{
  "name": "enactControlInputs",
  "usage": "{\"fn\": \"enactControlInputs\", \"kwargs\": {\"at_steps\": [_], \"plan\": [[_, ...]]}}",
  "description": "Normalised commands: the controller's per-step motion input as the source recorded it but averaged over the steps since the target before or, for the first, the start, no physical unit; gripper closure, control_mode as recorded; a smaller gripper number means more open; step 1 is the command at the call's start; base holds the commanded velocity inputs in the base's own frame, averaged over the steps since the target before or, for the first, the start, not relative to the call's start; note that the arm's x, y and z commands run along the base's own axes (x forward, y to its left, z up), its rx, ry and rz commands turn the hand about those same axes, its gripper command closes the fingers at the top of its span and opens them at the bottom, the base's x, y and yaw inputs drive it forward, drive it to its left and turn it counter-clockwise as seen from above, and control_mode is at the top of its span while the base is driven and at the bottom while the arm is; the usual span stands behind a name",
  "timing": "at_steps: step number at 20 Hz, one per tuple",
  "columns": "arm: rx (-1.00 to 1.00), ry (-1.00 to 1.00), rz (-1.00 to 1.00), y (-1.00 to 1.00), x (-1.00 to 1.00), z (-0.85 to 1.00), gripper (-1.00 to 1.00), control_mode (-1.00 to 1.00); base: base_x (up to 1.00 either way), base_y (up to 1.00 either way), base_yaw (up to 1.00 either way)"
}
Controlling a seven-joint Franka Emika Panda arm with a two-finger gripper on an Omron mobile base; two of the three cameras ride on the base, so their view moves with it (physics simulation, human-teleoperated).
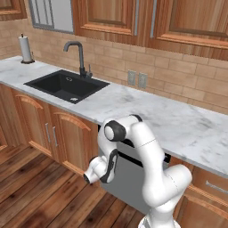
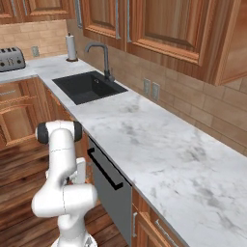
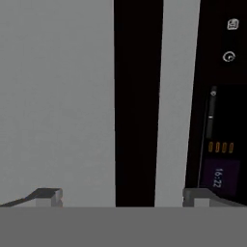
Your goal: Open the dishwasher door and pull out the top rack.
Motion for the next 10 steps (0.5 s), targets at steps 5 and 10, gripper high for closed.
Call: {"fn": "enactControlInputs", "kwargs": {"at_steps": [5,10], "plan": [[0.00,-0.05,0.00,-0.01,0.28,-0.09,-1.00,-1.00,0.00,0.00,0.00],[0.00,-0.08,0.00,0.00,0.17,-0.03,-1.00,-1.00,0.00,0.00,0.00]]}}
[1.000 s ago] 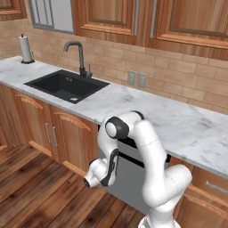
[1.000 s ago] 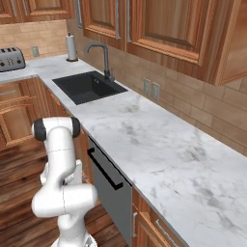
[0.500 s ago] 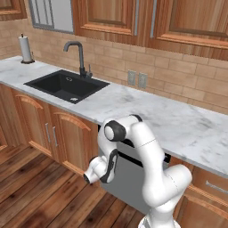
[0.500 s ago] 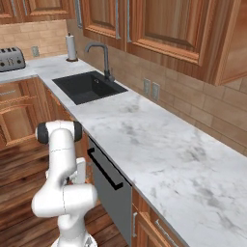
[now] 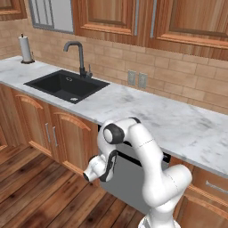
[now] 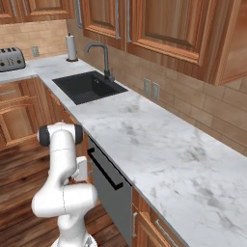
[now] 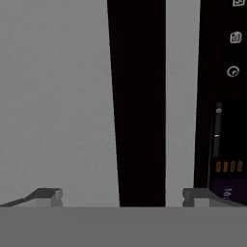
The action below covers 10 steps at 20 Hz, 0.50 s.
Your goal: Open the dishwasher door and pull out the top rack.
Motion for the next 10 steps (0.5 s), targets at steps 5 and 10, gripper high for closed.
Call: {"fn": "enactControlInputs", "kwargs": {"at_steps": [5,10], "plan": [[0.00,-0.05,0.00,-0.02,0.22,-0.06,-1.00,-1.00,0.00,0.00,0.00],[0.00,-0.03,0.00,-0.02,0.28,-0.10,-1.00,-1.00,0.00,0.00,0.00]]}}
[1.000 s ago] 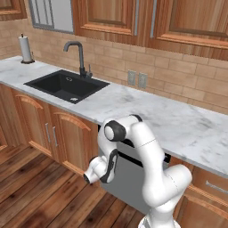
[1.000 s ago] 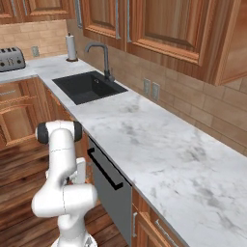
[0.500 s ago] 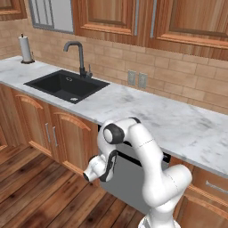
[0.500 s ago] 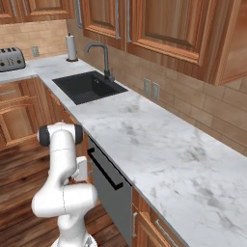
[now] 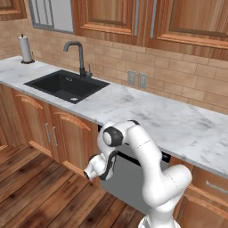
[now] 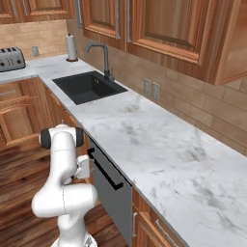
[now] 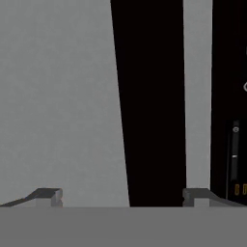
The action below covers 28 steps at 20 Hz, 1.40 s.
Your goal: Open the dishwasher door and pull out the top rack.
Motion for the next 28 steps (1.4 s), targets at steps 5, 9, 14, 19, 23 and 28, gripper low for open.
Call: {"fn": "enactControlInputs", "kwargs": {"at_steps": [5,9,14,19,23,28], "plan": [[0.00,-0.03,-0.01,-0.05,0.30,-0.12,-1.00,-1.00,0.00,0.00,0.00],[0.00,-0.03,-0.01,-0.06,0.30,-0.10,-1.00,-1.00,0.00,0.00,0.00],[0.00,-0.05,-0.01,-0.12,0.20,-0.04,-1.00,-1.00,0.00,0.00,0.00],[0.00,-0.05,-0.02,-0.07,0.01,0.04,-1.00,-1.00,0.00,0.00,0.00],[0.01,-0.03,-0.01,-0.12,0.00,0.29,-1.00,-1.00,0.00,0.00,0.00],[0.02,-0.03,0.00,-0.19,-0.01,0.39,-1.00,-1.00,0.00,0.00,0.00]]}}
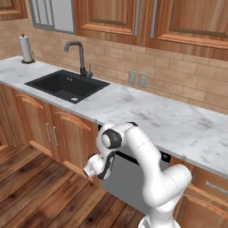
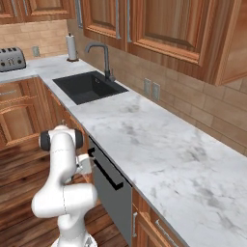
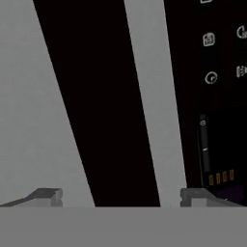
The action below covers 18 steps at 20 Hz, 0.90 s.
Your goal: Open the dishwasher door and pull out the top rack.
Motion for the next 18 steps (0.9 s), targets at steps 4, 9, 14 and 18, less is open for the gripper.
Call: {"fn": "enactControlInputs", "kwargs": {"at_steps": [4,9,14,18], "plan": [[0.03,-0.02,0.00,-0.25,0.00,0.36,-1.00,-1.00,0.00,0.00,0.00],[0.01,0.00,0.00,-0.31,0.00,0.04,-1.00,-1.00,0.00,0.00,0.00],[0.00,0.00,0.00,-0.33,0.05,0.00,-1.00,-1.00,0.00,0.00,0.00],[0.00,0.00,0.00,-0.16,0.11,0.00,1.00,-1.00,0.00,0.00,0.00]]}}
